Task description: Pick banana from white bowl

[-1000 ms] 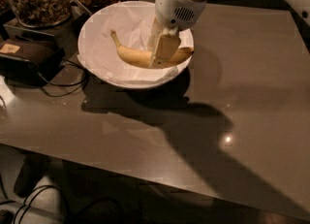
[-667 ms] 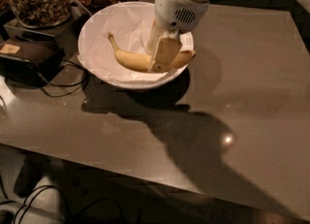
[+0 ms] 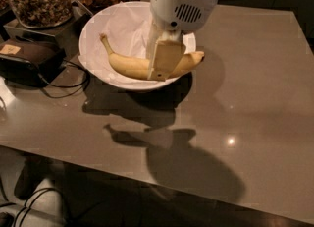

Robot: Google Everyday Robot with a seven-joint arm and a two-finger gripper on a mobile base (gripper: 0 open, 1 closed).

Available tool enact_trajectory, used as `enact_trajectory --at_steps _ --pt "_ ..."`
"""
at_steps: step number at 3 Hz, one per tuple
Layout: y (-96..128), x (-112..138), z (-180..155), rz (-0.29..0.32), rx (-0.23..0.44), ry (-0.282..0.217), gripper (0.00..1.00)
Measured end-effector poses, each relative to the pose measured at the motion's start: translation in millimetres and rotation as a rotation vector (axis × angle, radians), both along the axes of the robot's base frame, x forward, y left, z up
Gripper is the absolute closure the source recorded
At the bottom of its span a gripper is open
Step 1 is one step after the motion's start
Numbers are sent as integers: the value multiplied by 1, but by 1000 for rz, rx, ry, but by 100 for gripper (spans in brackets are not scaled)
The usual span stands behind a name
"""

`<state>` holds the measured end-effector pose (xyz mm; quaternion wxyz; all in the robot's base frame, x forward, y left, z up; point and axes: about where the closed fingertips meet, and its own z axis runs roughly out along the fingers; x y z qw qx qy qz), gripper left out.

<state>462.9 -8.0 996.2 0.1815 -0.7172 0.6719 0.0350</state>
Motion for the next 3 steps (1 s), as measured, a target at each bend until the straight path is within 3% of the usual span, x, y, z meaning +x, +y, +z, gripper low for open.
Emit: enact_trajectory --at_steps 1,2,3 --pt "0 -23 14 -10 -7 -18 100" --pt "-6 -44 16 -23 37 -26 100" --pt "-6 -44 16 -23 38 -27 100"
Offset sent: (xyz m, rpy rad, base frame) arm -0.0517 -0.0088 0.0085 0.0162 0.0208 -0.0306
